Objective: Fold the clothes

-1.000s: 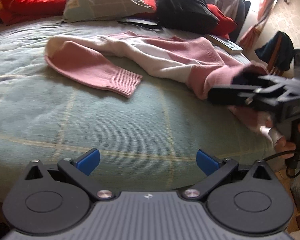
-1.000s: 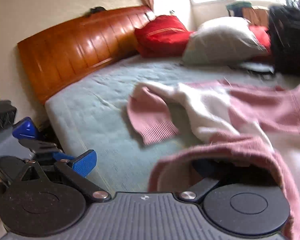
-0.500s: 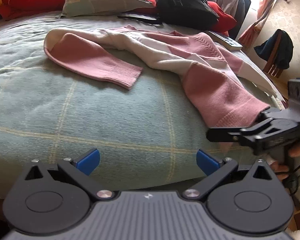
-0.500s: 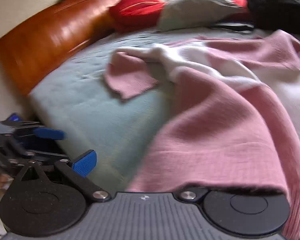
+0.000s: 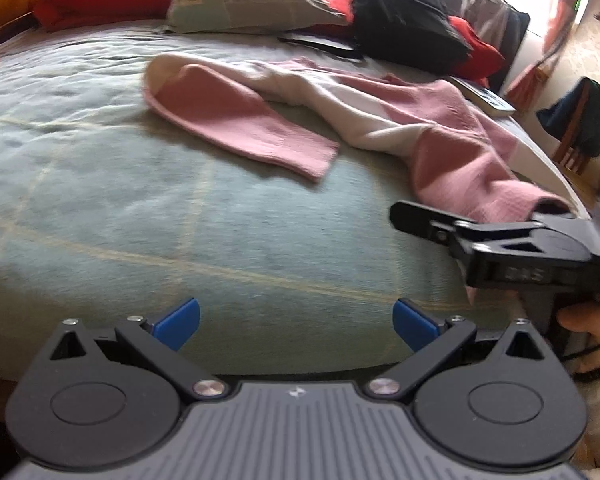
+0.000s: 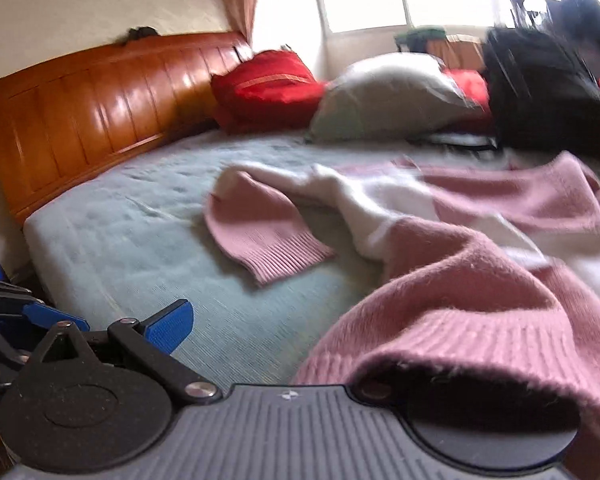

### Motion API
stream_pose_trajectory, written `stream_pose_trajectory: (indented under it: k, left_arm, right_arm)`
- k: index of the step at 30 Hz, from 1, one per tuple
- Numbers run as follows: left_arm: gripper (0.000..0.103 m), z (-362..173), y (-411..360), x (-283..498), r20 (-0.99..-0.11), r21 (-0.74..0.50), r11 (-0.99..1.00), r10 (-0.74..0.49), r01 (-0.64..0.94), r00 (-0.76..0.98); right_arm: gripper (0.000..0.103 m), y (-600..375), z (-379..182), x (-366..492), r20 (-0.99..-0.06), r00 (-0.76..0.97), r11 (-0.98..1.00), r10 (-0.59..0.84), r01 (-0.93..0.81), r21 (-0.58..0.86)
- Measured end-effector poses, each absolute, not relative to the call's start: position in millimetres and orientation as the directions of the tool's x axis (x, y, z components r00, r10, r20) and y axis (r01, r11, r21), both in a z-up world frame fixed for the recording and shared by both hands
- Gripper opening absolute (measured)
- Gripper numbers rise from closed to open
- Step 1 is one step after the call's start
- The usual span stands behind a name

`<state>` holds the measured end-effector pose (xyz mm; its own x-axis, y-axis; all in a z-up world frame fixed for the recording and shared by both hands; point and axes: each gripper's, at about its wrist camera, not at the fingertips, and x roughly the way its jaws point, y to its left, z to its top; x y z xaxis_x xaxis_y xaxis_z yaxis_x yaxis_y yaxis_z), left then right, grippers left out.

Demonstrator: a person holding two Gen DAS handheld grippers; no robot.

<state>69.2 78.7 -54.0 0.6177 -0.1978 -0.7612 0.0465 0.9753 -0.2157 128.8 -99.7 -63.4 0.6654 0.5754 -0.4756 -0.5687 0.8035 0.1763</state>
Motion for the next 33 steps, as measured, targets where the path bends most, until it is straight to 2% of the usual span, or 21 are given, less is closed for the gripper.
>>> stream_pose_trajectory:
  k: [8, 15, 19, 24, 33]
  left_arm:
    - [0.102, -53.6, 108.5, 61.2, -0.76, -0.21, 0.977, -0.14, -0.037, 0.635]
    - [0.102, -56.0, 119.7, 58.0, -0.767, -0.207, 0.976, -0.118, -0.069, 0.631]
    - [0.102, -59.8, 124.2, 58.0, -0.773, -0.207, 0.975, -0.116, -0.075, 0.624]
    - [0.102, -65.6, 124.0, 61.8, -0.787, -0.194, 0.979, -0.113, -0.07, 0.606]
    - [0.102, -59.1, 112.1, 72.8, -0.792, -0.166, 0.986, -0.152, 0.03, 0.591]
  right_arm:
    - [0.103, -60.3, -39.6, 125.0, -0.403, 0.623, 0.724, 0.67, -0.668, 0.171]
    - [0.103, -30.5, -26.3, 123.6, -0.362, 0.556, 0.65, 0.748, -0.725, 0.229]
    - [0.103, -25.2, -32.9, 122.1, -0.408, 0.474, 0.601, 0.781, -0.747, 0.284]
    - [0.103, -46.0, -52.5, 129.7, -0.488, 0.315, 0.545, 0.814, -0.704, 0.455]
    - [0.103, -94.0, -55.9, 108.9, -0.574, 0.352, 0.639, 0.74, -0.635, 0.434]
